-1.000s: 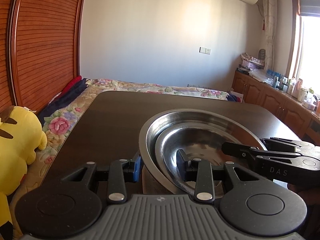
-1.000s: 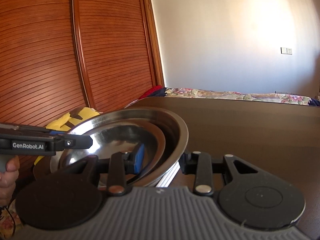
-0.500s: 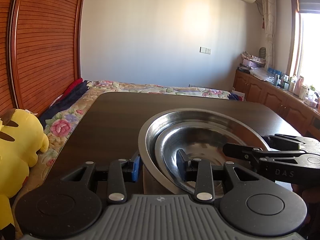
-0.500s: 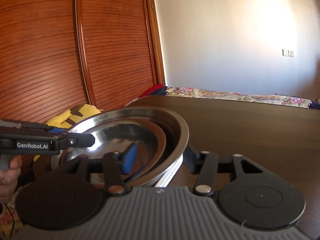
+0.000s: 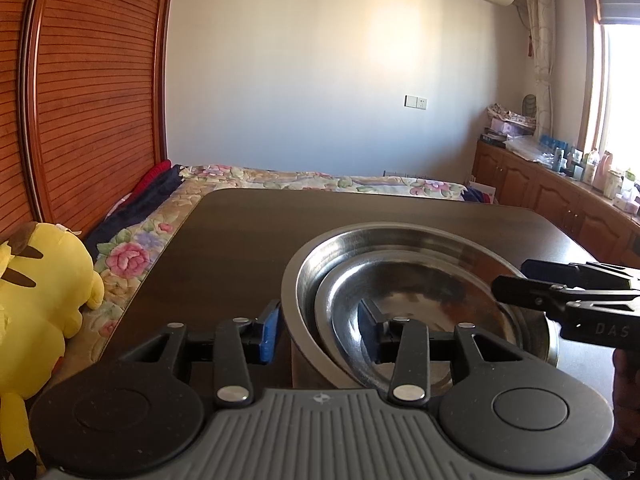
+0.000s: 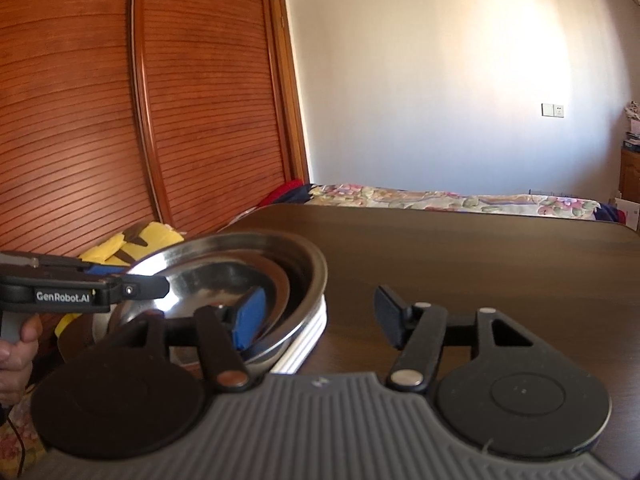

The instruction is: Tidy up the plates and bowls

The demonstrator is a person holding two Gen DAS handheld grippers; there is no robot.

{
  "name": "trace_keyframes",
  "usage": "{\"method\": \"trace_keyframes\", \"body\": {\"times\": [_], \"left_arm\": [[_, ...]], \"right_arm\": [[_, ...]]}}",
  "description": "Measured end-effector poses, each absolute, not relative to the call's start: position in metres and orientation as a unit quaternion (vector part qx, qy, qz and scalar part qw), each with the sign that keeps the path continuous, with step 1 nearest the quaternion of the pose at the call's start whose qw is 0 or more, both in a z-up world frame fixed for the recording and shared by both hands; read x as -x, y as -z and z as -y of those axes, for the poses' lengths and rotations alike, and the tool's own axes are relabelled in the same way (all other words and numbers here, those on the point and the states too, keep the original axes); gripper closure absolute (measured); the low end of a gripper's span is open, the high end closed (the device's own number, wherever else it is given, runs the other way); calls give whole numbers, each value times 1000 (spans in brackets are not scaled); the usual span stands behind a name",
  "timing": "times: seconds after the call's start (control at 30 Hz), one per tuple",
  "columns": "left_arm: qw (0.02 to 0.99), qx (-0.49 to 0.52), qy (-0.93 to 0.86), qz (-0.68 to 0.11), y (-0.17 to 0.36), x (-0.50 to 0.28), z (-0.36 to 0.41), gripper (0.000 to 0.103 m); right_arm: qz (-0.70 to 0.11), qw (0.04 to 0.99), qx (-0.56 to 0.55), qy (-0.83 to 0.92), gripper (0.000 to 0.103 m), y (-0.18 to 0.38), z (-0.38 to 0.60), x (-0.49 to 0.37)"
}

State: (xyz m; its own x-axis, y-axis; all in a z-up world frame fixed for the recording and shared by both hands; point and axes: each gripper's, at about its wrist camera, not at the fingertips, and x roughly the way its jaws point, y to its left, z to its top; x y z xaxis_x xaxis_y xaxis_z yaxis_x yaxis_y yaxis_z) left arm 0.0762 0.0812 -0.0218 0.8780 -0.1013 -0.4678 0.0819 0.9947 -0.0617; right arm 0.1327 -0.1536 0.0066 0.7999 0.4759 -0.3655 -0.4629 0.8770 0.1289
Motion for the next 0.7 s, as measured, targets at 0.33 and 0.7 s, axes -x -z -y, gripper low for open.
{"method": "trace_keyframes", "body": {"times": [0.33, 0.7], "left_arm": [[977, 3, 34, -211, -2, -67, -78, 32], [982, -10, 57, -179, -27, -49, -54, 4]], "right_arm": [[-167, 957, -18, -237, 41, -26, 167, -117], [-141, 971, -7, -192, 11, -51, 190, -94]]}}
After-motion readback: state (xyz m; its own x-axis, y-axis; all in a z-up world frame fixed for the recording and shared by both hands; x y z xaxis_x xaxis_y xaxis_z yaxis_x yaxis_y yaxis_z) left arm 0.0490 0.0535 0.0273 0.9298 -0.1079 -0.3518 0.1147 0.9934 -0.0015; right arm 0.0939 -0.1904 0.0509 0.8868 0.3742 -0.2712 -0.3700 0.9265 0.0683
